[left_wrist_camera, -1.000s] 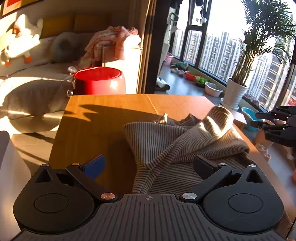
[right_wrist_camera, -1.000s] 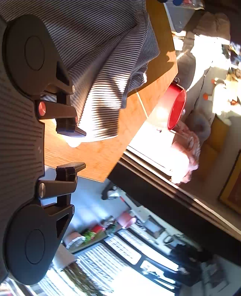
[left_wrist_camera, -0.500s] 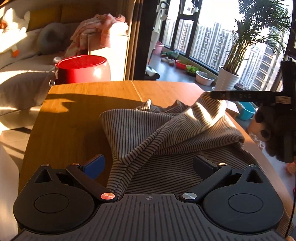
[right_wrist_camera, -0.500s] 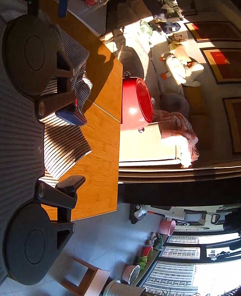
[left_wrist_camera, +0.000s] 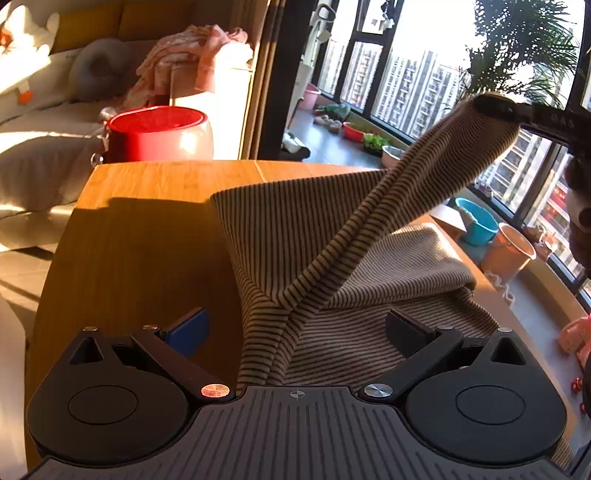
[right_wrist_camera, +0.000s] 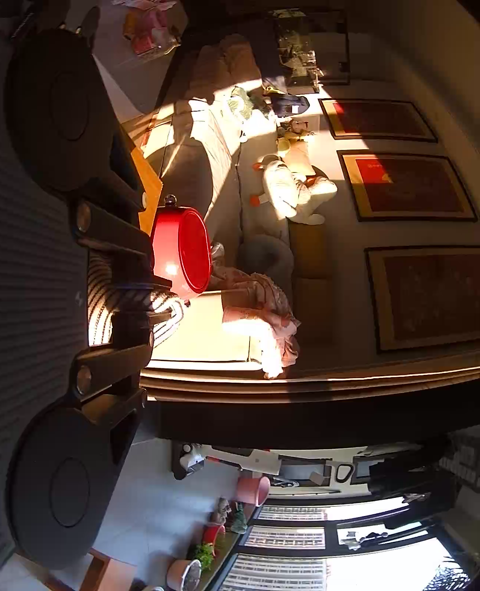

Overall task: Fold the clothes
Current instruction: 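Lift the sweater side with the right gripper and fold it over the body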

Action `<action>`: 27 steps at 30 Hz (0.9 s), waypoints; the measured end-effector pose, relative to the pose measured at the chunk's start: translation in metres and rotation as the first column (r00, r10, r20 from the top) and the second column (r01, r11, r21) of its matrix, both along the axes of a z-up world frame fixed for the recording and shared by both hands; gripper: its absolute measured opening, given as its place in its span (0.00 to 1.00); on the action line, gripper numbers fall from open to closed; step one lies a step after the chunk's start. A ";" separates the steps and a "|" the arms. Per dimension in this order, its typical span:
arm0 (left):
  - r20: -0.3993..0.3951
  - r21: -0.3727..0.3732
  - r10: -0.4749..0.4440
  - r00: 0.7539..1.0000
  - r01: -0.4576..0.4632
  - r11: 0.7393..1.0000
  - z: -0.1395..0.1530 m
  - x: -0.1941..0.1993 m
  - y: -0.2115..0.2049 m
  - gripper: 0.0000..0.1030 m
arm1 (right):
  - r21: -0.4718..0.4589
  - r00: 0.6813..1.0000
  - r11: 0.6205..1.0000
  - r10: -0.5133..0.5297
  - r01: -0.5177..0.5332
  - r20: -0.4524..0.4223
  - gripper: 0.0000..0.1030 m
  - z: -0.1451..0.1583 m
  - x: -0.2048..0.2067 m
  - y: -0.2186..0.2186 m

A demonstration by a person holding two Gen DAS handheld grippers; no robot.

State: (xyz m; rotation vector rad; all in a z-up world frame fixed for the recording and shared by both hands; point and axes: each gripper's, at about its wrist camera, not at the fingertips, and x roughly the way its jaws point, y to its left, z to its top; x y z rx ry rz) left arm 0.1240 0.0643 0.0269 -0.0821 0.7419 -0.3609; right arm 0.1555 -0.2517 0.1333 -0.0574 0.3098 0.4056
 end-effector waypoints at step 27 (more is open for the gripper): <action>-0.010 0.036 0.006 1.000 -0.006 0.999 -0.015 0.007 -0.022 1.00 | 0.260 0.990 0.966 0.025 0.012 -0.140 0.04 -0.024 0.016 -0.004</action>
